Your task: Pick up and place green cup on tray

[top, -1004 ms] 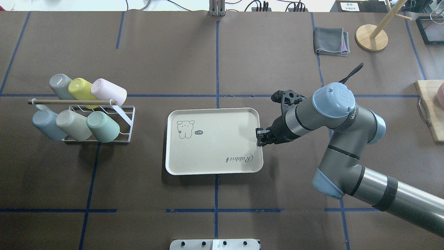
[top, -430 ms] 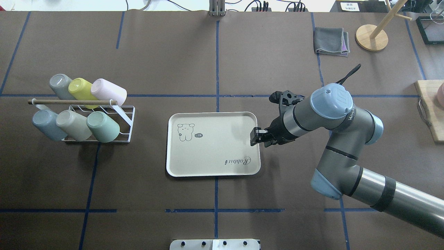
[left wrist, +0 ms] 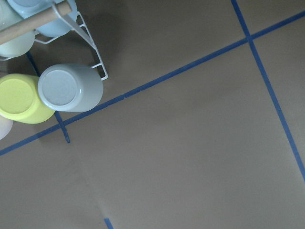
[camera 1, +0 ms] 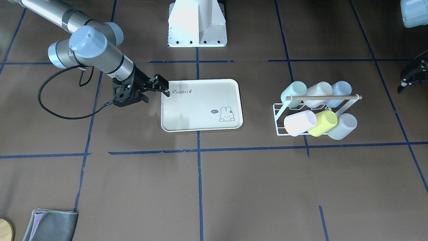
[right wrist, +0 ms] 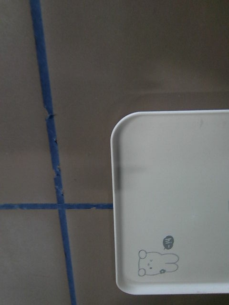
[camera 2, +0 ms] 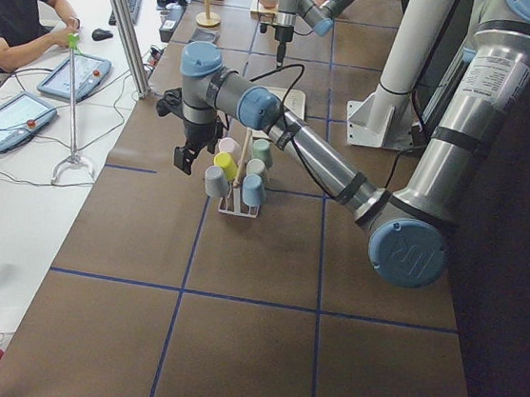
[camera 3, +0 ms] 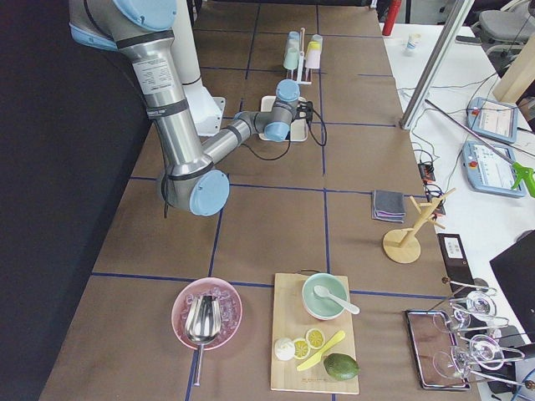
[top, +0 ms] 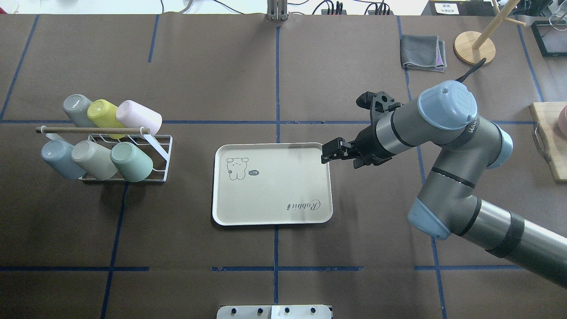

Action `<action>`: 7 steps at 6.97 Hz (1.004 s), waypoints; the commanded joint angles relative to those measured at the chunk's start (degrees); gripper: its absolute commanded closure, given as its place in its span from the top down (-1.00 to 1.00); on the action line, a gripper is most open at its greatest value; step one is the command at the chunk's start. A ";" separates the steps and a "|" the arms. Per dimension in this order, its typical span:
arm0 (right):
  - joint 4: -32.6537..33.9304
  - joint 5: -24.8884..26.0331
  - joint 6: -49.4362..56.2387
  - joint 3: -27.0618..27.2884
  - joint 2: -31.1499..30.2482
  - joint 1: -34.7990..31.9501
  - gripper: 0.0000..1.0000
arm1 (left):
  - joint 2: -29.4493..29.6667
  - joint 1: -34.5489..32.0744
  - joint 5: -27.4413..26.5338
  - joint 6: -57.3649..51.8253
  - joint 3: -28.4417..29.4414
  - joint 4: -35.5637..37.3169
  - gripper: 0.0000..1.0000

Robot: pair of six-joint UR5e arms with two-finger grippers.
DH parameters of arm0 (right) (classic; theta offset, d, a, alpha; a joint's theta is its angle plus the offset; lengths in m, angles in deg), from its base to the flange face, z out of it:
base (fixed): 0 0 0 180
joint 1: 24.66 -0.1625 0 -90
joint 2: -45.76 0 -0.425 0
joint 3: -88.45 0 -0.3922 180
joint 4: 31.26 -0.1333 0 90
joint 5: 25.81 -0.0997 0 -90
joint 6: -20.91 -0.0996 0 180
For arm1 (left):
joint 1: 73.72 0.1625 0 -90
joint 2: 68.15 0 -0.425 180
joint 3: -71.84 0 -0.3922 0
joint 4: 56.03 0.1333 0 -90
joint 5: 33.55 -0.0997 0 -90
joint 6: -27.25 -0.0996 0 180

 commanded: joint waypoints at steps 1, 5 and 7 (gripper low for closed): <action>11.73 -0.71 1.12 7.07 -0.33 -5.25 1.00 | 1.30 3.92 -5.13 -0.23 -5.19 0.25 1.00; 16.97 -0.72 15.05 10.26 -9.79 -12.55 1.00 | 1.38 22.12 -35.95 -5.65 -22.78 17.02 1.00; 16.97 -0.72 22.54 11.05 -15.51 -15.28 1.00 | 1.38 30.97 -52.35 -19.33 -27.01 20.28 1.00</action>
